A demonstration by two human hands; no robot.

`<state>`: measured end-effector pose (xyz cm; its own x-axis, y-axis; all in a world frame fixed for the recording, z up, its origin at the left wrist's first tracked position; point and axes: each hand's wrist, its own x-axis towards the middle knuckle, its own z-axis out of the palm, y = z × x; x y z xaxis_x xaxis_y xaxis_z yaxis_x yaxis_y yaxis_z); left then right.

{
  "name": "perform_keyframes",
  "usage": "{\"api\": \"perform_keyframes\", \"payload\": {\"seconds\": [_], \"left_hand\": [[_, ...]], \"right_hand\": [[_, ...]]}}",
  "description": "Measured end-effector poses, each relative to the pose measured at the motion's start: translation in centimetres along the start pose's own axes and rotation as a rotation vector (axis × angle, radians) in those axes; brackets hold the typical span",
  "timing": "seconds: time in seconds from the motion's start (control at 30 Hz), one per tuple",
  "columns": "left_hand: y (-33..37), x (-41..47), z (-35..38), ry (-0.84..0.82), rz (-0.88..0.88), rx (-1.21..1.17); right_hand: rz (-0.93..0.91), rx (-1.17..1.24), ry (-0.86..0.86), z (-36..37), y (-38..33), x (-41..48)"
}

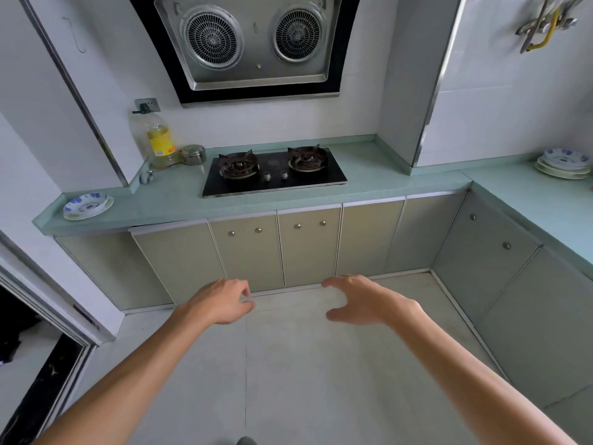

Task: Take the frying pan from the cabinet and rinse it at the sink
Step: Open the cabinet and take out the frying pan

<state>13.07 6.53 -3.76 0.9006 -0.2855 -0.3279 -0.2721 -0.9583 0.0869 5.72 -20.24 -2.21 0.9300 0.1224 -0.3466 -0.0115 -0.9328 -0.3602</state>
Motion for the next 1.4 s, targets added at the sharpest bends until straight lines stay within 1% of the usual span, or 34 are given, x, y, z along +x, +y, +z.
{"api": "perform_keyframes", "payload": {"seconds": [0.17,0.27,0.37,0.5,0.6,0.97,1.13,1.3,1.4], "left_hand": [[-7.0,4.5,-2.0,0.008,-0.049,-0.024],[-12.2,7.7,-3.7,0.061,-0.079,-0.052],[-17.1,9.9,-5.0,0.063,-0.115,-0.085],[-23.2,11.7,-5.6,0.063,-0.173,-0.141],[-27.7,12.2,-5.6,0.044,-0.224,-0.168],[-43.0,14.9,-6.7,0.059,-0.403,-0.254],[-50.6,17.9,-7.7,0.066,-0.473,-0.256],[-58.4,20.8,-9.6,0.034,-0.537,-0.273],[-62.6,22.3,-10.4,0.024,-0.548,-0.289]], "right_hand": [[-0.036,-0.018,-0.003,-0.8,-3.9,7.4],[-0.082,-0.044,-0.006,-1.4,-7.5,12.9],[-0.126,-0.048,-0.006,-2.0,-11.8,18.1],[-0.209,-0.062,-0.012,-2.2,-17.6,24.2],[-0.27,-0.075,-0.054,-1.8,-21.5,28.3],[-0.457,-0.14,-0.153,0.2,-34.5,42.6],[-0.549,-0.176,-0.169,1.2,-41.2,50.9],[-0.612,-0.166,-0.194,2.2,-48.6,58.7],[-0.643,-0.165,-0.204,2.5,-52.8,62.7]]}}
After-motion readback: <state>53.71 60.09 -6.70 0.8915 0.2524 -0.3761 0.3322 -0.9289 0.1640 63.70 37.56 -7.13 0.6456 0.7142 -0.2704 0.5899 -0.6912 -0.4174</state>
